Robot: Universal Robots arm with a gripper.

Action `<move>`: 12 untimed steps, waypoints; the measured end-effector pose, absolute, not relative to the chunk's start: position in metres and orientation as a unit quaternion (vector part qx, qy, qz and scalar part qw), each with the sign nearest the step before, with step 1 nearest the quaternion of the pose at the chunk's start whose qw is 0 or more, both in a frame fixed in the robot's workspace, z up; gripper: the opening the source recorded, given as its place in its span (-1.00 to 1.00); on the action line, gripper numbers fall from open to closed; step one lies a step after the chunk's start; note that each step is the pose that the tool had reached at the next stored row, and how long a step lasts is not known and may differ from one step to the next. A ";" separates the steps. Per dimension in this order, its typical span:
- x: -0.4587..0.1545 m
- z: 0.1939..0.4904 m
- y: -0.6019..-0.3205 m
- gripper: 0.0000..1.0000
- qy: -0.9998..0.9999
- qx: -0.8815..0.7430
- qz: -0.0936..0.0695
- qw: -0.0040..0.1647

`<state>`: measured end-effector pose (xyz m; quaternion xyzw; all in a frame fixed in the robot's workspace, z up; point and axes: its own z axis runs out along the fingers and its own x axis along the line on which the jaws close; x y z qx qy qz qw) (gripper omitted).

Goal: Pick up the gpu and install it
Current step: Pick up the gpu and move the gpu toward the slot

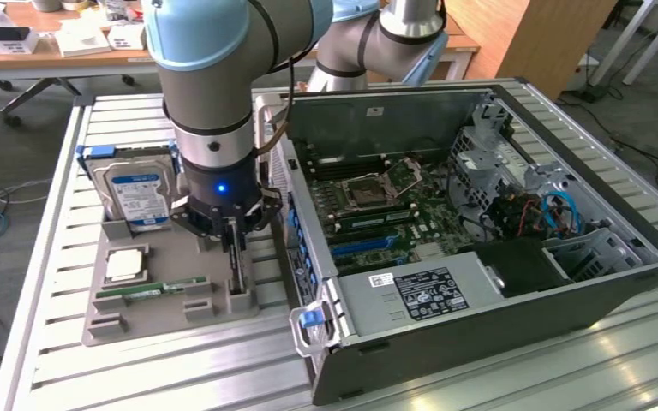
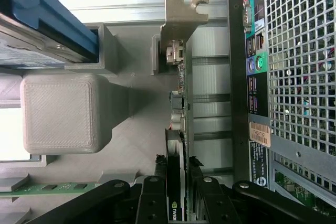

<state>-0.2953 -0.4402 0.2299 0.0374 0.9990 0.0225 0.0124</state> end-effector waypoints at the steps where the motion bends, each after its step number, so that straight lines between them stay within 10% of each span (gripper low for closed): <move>1: -0.295 0.230 -0.440 -0.45 0.999 0.037 0.023 0.012; 12: -0.295 0.230 -0.440 -0.47 0.999 0.035 0.022 0.012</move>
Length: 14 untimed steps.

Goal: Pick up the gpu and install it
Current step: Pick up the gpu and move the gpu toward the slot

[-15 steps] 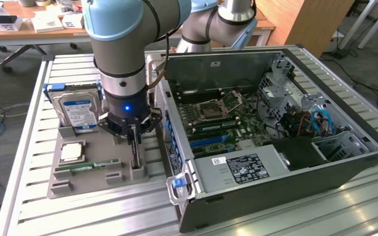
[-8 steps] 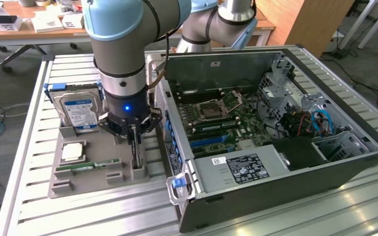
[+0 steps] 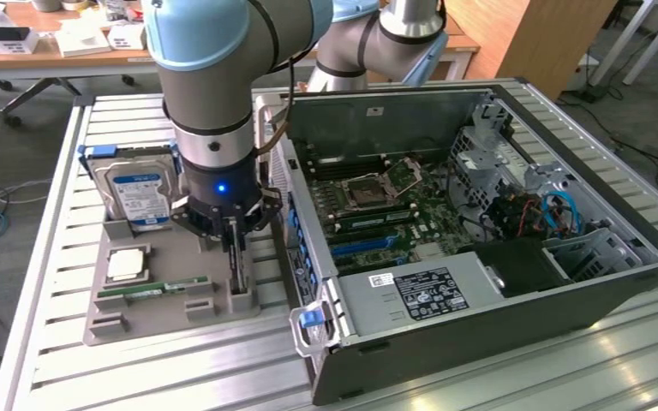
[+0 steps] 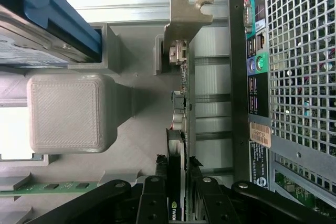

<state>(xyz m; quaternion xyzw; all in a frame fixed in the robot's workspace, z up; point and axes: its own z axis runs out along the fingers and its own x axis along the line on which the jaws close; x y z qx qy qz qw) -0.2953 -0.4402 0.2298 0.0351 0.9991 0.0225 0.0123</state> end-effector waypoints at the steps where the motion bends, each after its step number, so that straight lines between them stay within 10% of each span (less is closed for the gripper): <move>1: -0.295 0.230 -0.440 -0.47 0.999 0.032 0.023 0.012; 14: -0.295 0.231 -0.440 -0.47 0.999 0.031 0.023 0.012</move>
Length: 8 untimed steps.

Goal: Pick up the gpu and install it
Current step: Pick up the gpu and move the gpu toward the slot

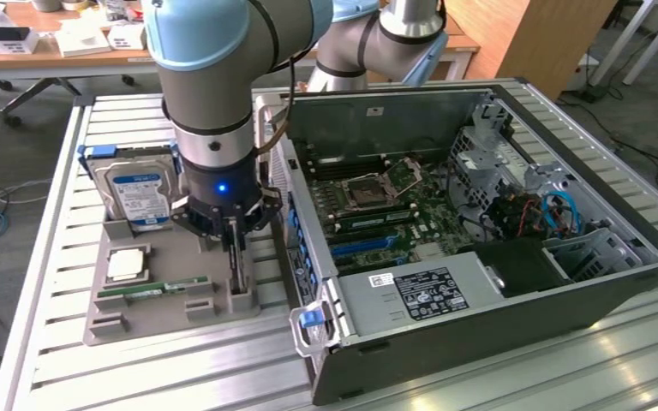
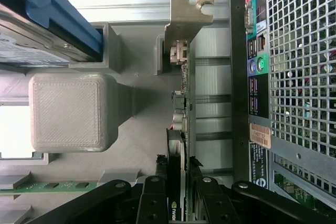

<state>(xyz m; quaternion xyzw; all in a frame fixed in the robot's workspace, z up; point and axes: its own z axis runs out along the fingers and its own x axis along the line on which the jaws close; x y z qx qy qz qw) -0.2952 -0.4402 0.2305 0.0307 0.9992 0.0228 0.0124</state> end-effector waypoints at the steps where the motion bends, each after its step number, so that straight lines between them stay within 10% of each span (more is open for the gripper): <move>1: -0.295 0.232 -0.440 -0.47 0.999 0.031 0.023 0.012; 8: -0.295 0.244 -0.440 -0.47 0.999 0.031 0.023 0.012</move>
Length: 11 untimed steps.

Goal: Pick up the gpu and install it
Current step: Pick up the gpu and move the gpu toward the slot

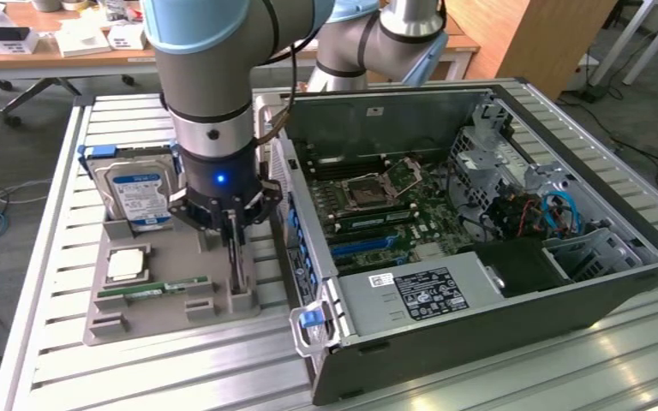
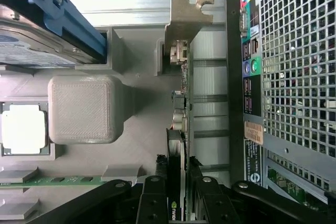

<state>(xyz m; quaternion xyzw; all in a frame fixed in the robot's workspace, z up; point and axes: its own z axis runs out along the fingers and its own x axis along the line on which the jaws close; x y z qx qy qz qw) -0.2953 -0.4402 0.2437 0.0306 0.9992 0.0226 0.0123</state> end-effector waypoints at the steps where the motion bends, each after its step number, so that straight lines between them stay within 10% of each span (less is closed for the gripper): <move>1: -0.295 0.246 -0.440 -0.47 0.999 0.031 0.023 0.012; 11: -0.295 0.274 -0.440 -0.47 0.999 0.030 0.023 0.012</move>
